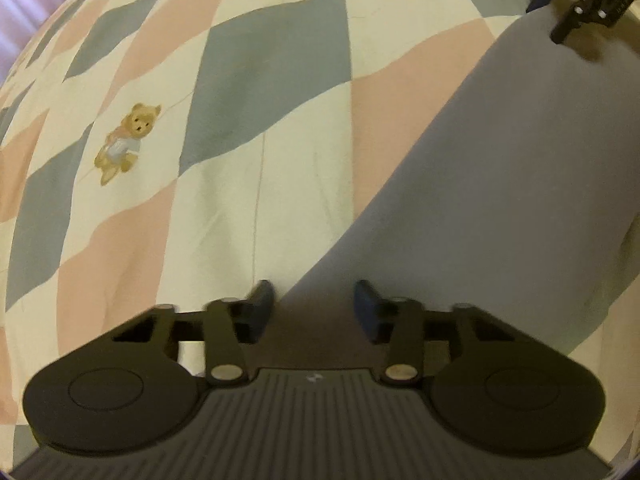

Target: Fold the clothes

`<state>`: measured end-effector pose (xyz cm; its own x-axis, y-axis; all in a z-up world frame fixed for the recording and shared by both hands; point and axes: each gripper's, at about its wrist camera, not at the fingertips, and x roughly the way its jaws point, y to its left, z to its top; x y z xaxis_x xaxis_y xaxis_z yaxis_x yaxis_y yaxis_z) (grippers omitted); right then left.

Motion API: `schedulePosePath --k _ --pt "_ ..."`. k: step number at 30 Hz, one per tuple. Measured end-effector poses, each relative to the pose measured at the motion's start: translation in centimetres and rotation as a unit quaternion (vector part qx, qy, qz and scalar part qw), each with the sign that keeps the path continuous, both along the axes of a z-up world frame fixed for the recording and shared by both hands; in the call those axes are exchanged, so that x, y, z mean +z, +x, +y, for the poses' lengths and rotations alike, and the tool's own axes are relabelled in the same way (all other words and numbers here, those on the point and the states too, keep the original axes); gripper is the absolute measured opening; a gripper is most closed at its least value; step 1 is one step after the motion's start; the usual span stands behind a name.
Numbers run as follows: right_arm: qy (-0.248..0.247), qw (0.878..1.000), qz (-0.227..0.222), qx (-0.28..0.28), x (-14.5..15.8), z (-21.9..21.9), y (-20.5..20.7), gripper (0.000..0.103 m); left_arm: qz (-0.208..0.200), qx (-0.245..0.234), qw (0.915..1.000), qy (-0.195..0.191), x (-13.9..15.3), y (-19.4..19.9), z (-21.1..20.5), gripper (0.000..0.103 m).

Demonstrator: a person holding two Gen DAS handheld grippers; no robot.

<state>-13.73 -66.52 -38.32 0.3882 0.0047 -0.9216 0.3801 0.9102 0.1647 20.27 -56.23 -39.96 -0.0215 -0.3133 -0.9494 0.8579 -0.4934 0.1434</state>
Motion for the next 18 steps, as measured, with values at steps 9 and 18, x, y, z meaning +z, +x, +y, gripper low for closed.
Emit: schedulePosePath --k 9,18 --pt "-0.128 0.991 -0.033 -0.036 4.7 5.9 -2.2 0.004 -0.066 0.063 0.9863 -0.138 6.0 -3.4 9.1 0.001" --pt "-0.288 0.953 -0.060 -0.067 11.7 26.7 -7.8 0.004 0.048 0.243 0.9564 -0.155 13.6 -9.7 29.3 0.003"
